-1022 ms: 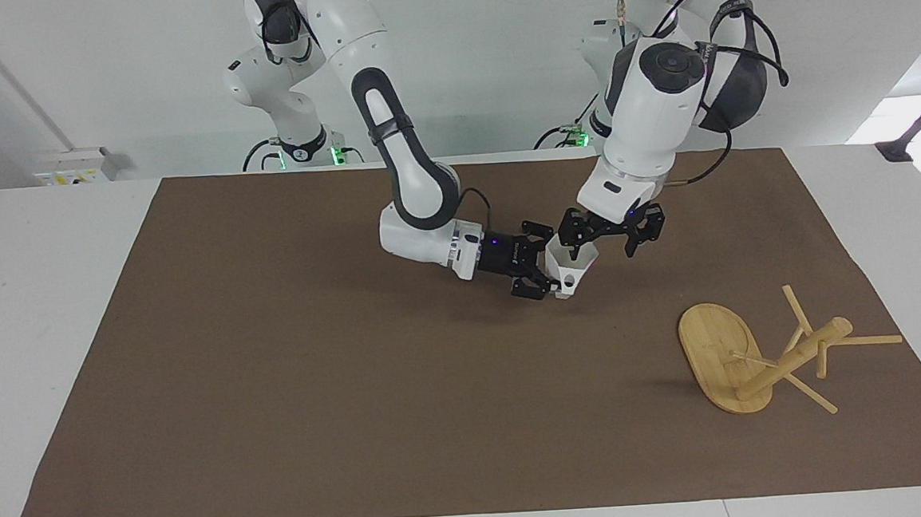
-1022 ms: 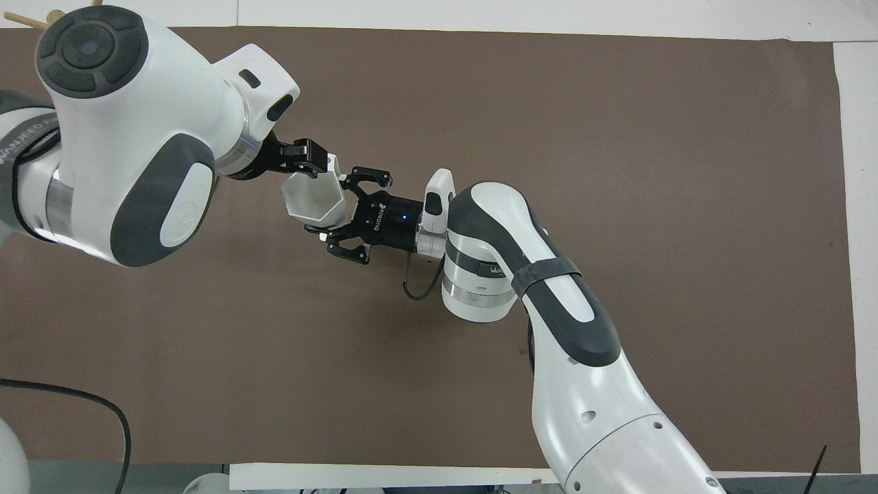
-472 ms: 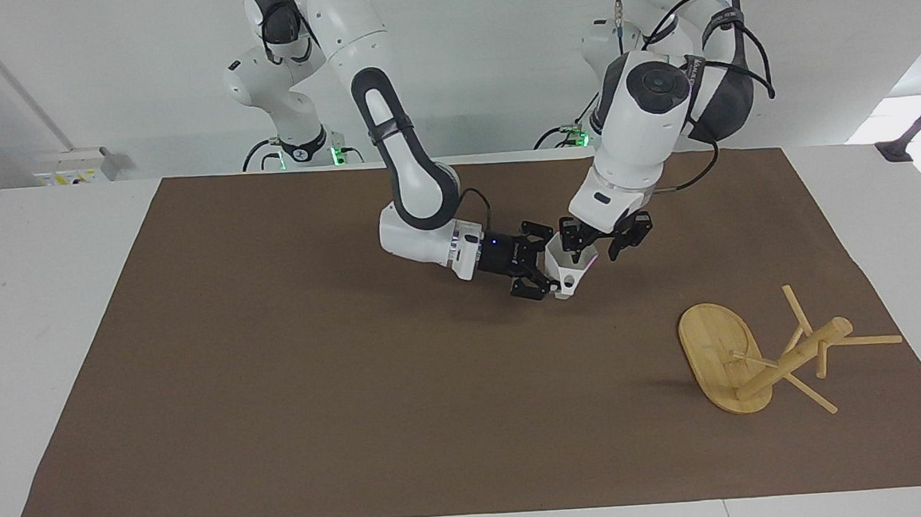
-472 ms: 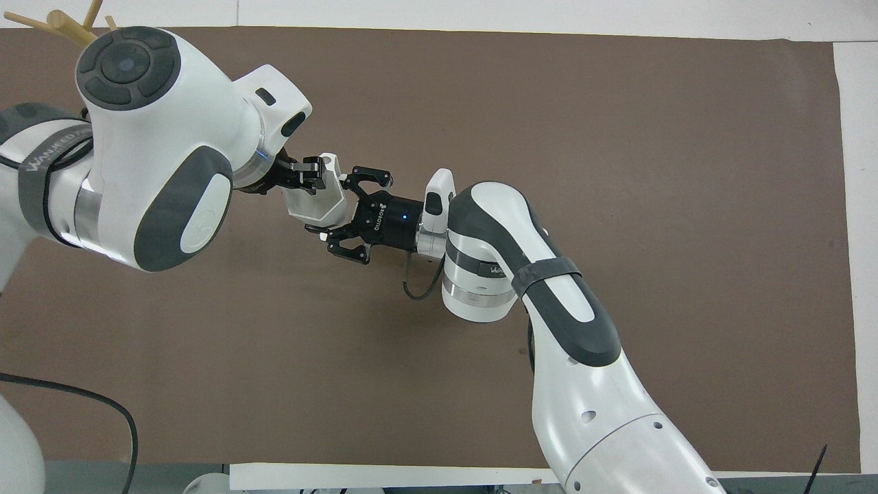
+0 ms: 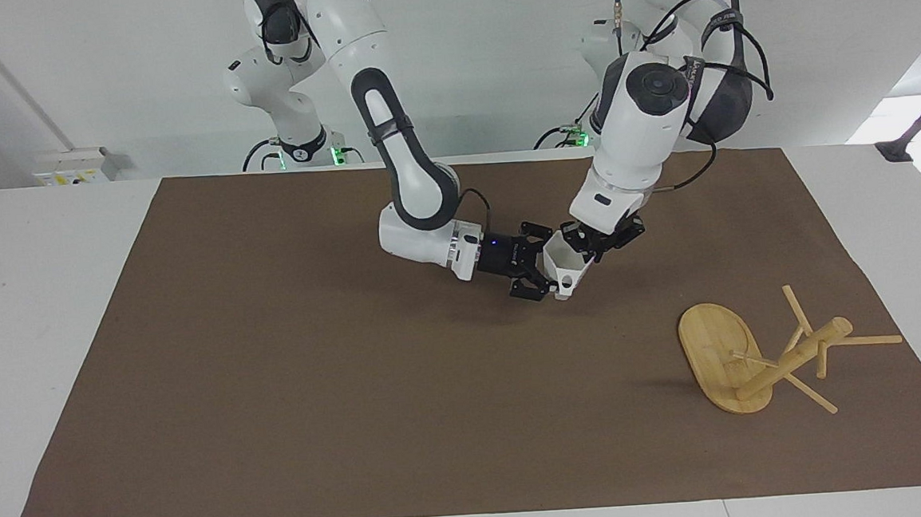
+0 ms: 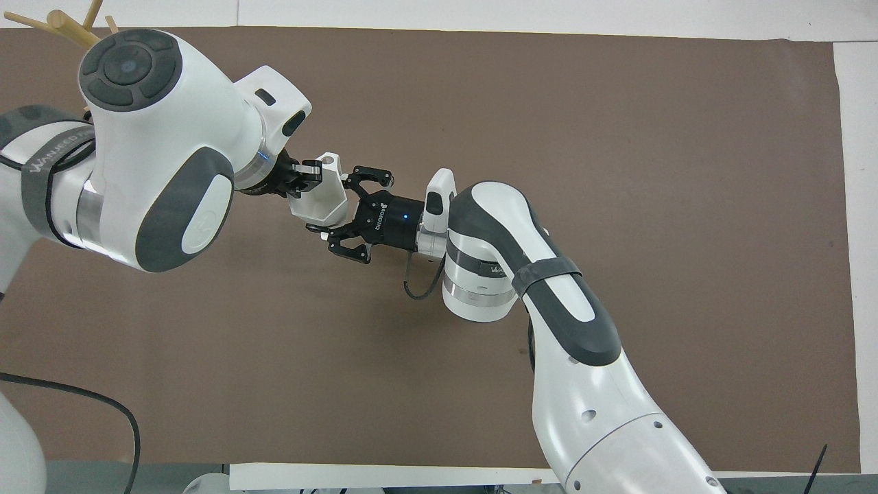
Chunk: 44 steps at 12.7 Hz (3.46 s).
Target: Hang cup on rack
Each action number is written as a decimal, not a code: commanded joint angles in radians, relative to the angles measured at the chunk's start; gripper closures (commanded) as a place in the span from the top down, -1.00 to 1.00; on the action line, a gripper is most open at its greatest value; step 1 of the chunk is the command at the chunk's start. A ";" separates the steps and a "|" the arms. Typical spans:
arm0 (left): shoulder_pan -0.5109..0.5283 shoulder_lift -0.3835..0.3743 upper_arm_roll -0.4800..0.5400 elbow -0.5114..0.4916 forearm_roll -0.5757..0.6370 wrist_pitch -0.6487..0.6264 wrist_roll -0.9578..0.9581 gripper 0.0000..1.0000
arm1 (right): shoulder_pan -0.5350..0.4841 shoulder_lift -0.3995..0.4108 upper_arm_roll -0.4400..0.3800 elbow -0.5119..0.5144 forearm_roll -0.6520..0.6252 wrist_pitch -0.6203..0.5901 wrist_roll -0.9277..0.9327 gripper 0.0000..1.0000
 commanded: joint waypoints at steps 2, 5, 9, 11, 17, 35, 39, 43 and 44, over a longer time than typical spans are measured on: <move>-0.011 -0.007 0.011 -0.010 -0.008 0.021 -0.039 -1.00 | -0.012 -0.016 0.008 -0.008 0.019 0.025 0.017 1.00; 0.000 -0.004 0.012 -0.009 -0.008 0.041 -0.055 -1.00 | -0.059 -0.024 0.007 -0.036 0.007 -0.011 0.006 1.00; 0.029 -0.002 0.015 -0.032 -0.007 0.163 -0.139 -1.00 | -0.178 -0.067 0.005 -0.154 -0.092 -0.197 -0.037 1.00; 0.047 -0.033 0.018 -0.102 -0.007 0.287 -0.162 -1.00 | -0.307 -0.081 0.005 -0.175 -0.273 -0.300 -0.037 1.00; 0.148 -0.135 0.017 -0.323 -0.005 0.689 -0.233 -1.00 | -0.741 -0.091 0.004 -0.145 -0.849 -0.616 0.018 1.00; 0.316 -0.120 0.009 -0.466 -0.007 0.993 -0.208 -1.00 | -0.822 -0.565 0.016 0.154 -2.057 -0.850 1.278 1.00; 0.345 -0.120 0.009 -0.466 -0.008 0.989 -0.210 -1.00 | -0.754 -0.561 0.014 0.180 -2.128 -0.869 1.811 1.00; 0.369 -0.120 0.007 -0.464 -0.010 0.970 -0.210 -1.00 | -0.740 -0.596 0.011 0.098 -2.228 -0.862 2.012 1.00; 0.373 -0.120 0.007 -0.464 -0.010 0.966 -0.211 -1.00 | -0.737 -0.596 0.001 0.090 -2.228 -0.863 2.055 1.00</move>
